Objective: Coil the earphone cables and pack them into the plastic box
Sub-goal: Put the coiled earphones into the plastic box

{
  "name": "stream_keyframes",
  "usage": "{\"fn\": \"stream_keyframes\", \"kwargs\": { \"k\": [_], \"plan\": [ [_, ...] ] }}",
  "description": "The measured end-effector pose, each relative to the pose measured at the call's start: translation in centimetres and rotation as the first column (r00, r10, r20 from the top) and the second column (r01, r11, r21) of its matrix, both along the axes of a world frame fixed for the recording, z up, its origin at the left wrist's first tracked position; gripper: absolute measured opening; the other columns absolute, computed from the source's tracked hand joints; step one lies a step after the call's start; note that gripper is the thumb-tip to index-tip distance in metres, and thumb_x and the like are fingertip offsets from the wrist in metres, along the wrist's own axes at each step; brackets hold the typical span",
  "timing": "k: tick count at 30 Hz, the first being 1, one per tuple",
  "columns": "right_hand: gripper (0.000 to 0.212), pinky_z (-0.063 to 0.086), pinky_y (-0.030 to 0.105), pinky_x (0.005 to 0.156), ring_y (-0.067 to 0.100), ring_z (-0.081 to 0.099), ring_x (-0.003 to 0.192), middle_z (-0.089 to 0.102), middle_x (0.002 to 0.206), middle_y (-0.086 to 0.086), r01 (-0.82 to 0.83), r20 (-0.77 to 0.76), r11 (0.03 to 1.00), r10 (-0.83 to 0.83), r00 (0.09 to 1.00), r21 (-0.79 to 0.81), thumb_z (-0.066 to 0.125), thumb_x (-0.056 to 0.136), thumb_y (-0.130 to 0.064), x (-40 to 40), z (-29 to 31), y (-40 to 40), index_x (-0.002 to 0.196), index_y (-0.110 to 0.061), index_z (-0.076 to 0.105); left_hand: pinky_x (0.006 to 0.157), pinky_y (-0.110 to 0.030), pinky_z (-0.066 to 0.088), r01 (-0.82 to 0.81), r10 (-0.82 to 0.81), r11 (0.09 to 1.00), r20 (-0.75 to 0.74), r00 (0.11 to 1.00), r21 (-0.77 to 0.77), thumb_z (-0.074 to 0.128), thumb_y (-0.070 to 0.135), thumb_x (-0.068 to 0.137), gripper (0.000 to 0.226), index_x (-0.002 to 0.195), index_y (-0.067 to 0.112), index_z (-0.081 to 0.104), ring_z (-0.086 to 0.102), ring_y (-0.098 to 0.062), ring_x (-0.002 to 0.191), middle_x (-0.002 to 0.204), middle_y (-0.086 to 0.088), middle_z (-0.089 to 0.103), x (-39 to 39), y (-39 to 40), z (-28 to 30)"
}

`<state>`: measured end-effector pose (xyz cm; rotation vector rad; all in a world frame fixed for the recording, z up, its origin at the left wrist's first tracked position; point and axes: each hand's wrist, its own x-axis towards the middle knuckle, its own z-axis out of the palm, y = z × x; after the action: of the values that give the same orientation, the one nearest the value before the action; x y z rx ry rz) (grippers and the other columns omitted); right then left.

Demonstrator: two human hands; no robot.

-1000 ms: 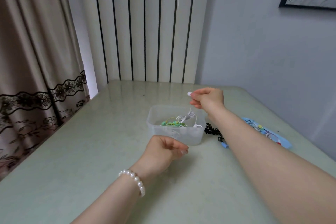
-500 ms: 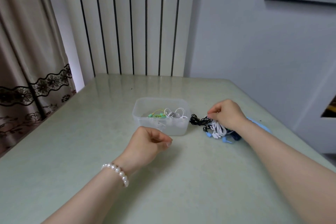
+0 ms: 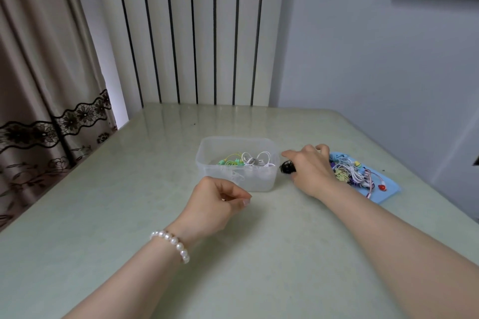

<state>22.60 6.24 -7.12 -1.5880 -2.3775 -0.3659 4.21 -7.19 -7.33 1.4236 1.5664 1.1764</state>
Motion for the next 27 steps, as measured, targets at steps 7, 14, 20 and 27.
{"fn": "stream_keyframes", "kwargs": {
  "k": [7,14,20,27],
  "plan": [
    [0.03,0.047,0.029,0.076,0.017,0.055,0.072,0.064,0.086,0.005,-0.036,-0.89,0.999,0.021,0.455,0.005,0.072,0.076,-0.014,0.3,5.2,-1.3,0.105,-0.015,0.063,0.045,-0.033,0.05,-0.037,0.036,0.999,0.053,0.998,0.02,0.071,0.008,0.078,0.013,0.068,0.016,0.072,0.05,-0.018,0.053,0.051,0.012,0.061,0.0,-0.1,0.3],
    [0.027,0.036,0.019,0.033,0.015,0.054,0.036,0.062,0.055,0.001,-0.554,-0.984,0.814,-0.166,0.067,-0.175,0.065,0.078,0.0,-0.7,6.7,-7.0,0.089,-0.01,0.044,0.068,-0.023,0.051,0.03,-0.012,0.999,0.512,0.859,-0.027,0.06,0.011,0.085,0.011,0.093,0.009,0.067,0.062,-0.013,0.077,0.091,-0.004,0.067,1.1,-0.5,1.0],
    [0.032,0.052,0.028,0.044,0.021,0.061,0.044,0.054,0.076,0.009,-0.608,-0.962,0.747,-0.243,0.124,-0.267,0.056,0.078,0.015,-1.2,4.0,-9.0,0.088,-0.014,0.046,0.07,-0.037,0.059,0.343,-0.075,0.923,0.792,0.605,-0.175,0.048,0.033,0.09,0.035,0.113,0.01,0.059,0.068,-0.03,0.081,0.107,-0.016,0.063,1.3,-0.7,1.3],
    [0.025,0.057,0.031,0.058,0.025,0.062,0.059,0.055,0.067,0.003,-0.593,-0.945,0.746,-0.157,0.286,-0.303,0.058,0.075,0.018,-0.6,2.1,-9.5,0.069,-0.005,0.052,0.064,-0.027,0.055,0.304,-0.142,0.939,0.623,0.769,-0.162,0.055,0.011,0.088,0.012,0.098,0.008,0.061,0.065,-0.019,0.07,0.09,-0.007,0.069,1.4,-0.7,0.2]
  ]
}}
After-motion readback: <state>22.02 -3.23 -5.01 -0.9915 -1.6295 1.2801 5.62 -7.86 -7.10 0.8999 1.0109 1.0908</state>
